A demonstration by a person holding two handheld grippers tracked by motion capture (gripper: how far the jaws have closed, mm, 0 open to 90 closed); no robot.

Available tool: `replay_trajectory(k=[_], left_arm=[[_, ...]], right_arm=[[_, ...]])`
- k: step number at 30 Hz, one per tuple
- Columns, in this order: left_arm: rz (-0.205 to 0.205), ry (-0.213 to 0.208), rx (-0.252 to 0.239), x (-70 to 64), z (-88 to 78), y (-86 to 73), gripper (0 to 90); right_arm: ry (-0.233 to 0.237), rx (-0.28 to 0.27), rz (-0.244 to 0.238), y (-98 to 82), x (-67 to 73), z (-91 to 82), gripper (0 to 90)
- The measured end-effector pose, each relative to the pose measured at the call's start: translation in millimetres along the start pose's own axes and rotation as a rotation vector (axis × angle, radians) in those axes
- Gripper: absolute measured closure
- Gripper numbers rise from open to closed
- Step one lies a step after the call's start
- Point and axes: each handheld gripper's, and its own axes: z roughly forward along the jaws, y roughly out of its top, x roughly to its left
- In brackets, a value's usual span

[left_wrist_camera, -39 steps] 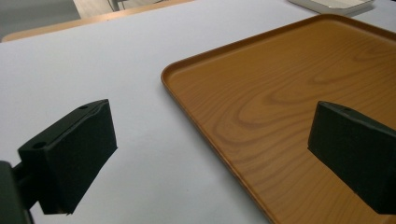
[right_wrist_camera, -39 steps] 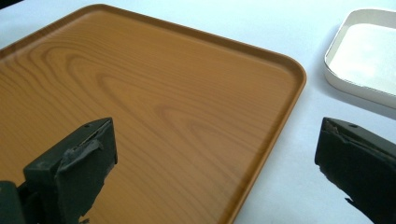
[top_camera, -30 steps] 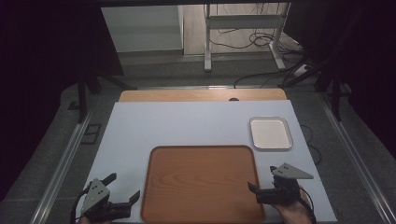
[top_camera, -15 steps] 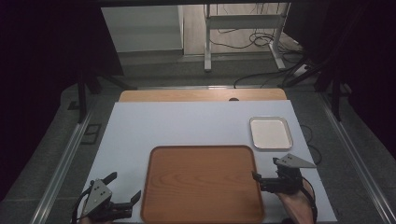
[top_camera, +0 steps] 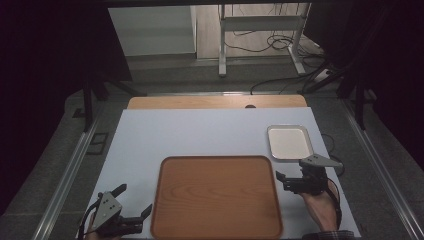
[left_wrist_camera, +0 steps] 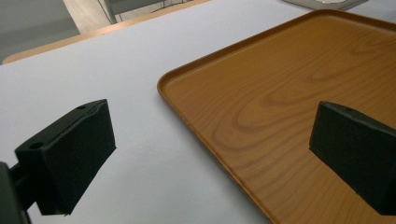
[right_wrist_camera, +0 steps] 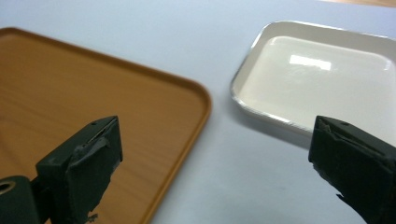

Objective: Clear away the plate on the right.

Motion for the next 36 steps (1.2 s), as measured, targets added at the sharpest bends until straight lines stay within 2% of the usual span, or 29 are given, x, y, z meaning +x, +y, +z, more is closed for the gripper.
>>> replay_trajectory(k=[6,15,19,26,36], left_arm=[[0.005,0.0,0.0,0.1,0.6,0.2,0.0],[0.01,0.001,0.001,-0.2,1.2,0.4,0.0],[0.01,0.001,-0.001,-0.3,1.0,0.5,0.0],[0.01,-0.012,-0.012,-0.7,0.4,0.8,0.0],[0.022,-0.009,-0.021,-1.9,-0.3,1.4,0.0]], right_arm=[[-0.037,0.008,0.013,5.3,-12.8,5.8,0.5],[-0.052,0.026,0.06,9.5,-30.7,14.2,1.0],[-0.075,0.042,0.057,12.3,-39.7,18.7,1.0],[-0.129,0.013,0.094,17.2,-56.6,21.7,1.3],[-0.166,0.071,0.13,20.7,-78.4,31.9,0.0]])
